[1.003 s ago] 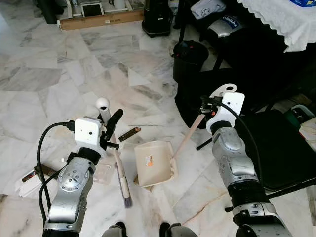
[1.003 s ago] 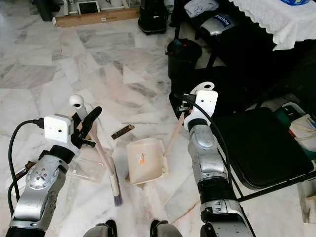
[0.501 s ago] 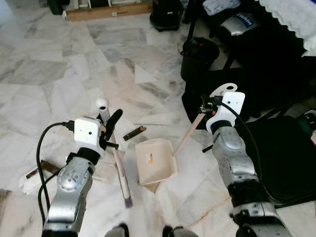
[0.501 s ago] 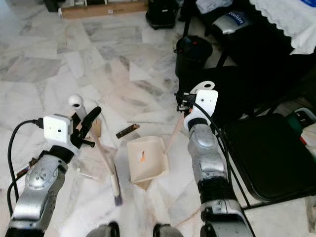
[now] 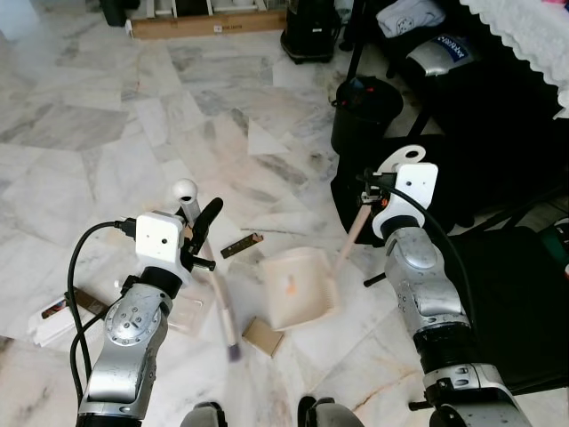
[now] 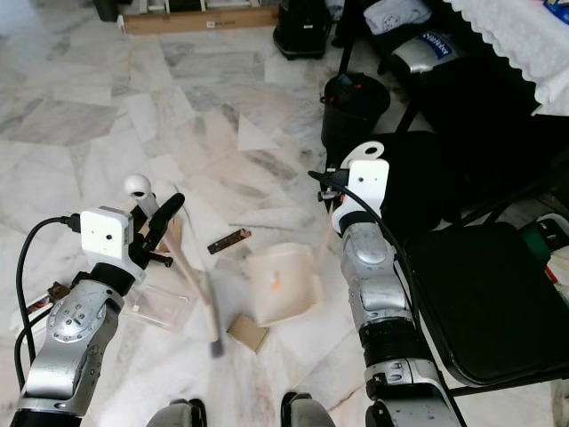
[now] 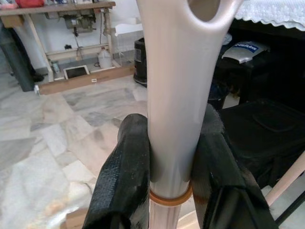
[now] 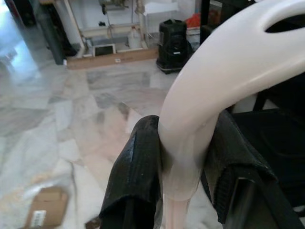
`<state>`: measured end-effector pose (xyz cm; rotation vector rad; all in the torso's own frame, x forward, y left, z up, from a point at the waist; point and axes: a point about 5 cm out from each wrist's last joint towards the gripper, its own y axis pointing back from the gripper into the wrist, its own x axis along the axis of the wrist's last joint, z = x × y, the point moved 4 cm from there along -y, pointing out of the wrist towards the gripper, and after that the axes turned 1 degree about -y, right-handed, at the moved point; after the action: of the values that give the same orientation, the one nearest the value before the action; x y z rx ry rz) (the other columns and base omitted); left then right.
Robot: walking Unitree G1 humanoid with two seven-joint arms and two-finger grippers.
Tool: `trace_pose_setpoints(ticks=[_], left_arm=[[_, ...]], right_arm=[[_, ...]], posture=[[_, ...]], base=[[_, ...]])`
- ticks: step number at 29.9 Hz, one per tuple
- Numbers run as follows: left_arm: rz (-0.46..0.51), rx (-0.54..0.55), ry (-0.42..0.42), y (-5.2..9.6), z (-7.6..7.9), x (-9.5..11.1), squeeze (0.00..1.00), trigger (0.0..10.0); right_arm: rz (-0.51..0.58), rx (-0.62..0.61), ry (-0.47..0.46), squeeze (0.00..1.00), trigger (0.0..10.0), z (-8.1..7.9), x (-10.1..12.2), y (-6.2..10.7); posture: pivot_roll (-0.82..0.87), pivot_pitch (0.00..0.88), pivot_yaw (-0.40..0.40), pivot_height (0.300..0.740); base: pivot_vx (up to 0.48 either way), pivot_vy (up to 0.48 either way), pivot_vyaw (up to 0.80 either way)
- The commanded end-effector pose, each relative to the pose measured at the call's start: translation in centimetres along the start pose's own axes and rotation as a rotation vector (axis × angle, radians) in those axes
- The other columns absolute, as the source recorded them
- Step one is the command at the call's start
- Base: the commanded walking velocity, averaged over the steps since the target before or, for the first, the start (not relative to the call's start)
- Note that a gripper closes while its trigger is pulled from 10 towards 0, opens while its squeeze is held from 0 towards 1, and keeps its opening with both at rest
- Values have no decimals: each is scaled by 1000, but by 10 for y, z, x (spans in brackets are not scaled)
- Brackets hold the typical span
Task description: Sweep floor
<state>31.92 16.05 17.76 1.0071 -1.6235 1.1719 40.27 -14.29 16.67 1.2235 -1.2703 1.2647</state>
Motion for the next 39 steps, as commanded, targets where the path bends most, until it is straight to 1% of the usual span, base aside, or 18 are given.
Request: trace_pose_setpoints(ticks=[1, 5, 6, 10, 11, 14, 17, 20, 28, 30, 35, 39], left_arm=[[32, -8, -16, 2, 2, 8, 0, 10000], [25, -24, -17, 2, 2, 6, 0, 10000], [20, -32, -19, 2, 2, 4, 0, 10000], [10, -43, -24, 3, 2, 2, 0, 10000], [2, -50, -28, 3, 2, -1, 0, 10000], [-4, -60, -30, 4, 2, -3, 0, 10000], [-5, -71, -36, 5, 3, -3, 0, 10000], [-8, -87, -42, 1, 4, -4, 0, 10000], [5, -95, -50, -9, 0, 0, 0, 10000], [11, -104, -58, -11, 0, 1, 0, 10000], [6, -115, -60, -15, -2, 0, 0, 10000], [-15, -142, -47, -14, 2, -3, 0, 10000]], right_arm=[[52, -9, 31, 0, 10000, 4, 12, 2], [50, -14, 47, 0, 10000, 6, 9, 4], [48, -15, 70, 0, 10000, 7, 7, 4], [43, -25, 105, 0, 10000, 9, 5, 5], [38, -34, 130, 0, 10000, 11, 4, 5], [33, -57, 166, 0, 10000, 17, 1, 5], [27, -74, 189, 0, 10000, 21, 0, 6], [8, -91, 192, 0, 10000, 24, -6, 5], [-1, -101, 211, 0, 10000, 28, -10, 6], [-1, -103, 214, 0, 10000, 29, -12, 7], [-32, -91, 215, 0, 10000, 26, -24, 11], [-41, -86, 210, 0, 10000, 24, -28, 15]], posture=[[-48, 218, -47, 740], [-51, 223, -45, 740], [-52, 229, -44, 740], [-58, 248, -45, 740], [-61, 259, -47, 740], [-64, 281, -50, 740], [-66, 299, -52, 740], [-73, 332, -56, 740], [-80, 384, -59, 740], [-79, 408, -55, 740], [-77, 443, -50, 740], [-80, 456, -49, 740]], base=[[0, 0, 0], [0, 0, 0], [0, 0, 0], [0, 0, 0], [0, 0, 0], [0, 0, 0], [0, 0, 0], [0, 0, 0], [0, 0, 0], [0, 0, 0], [0, 0, 0], [0, 0, 0]])
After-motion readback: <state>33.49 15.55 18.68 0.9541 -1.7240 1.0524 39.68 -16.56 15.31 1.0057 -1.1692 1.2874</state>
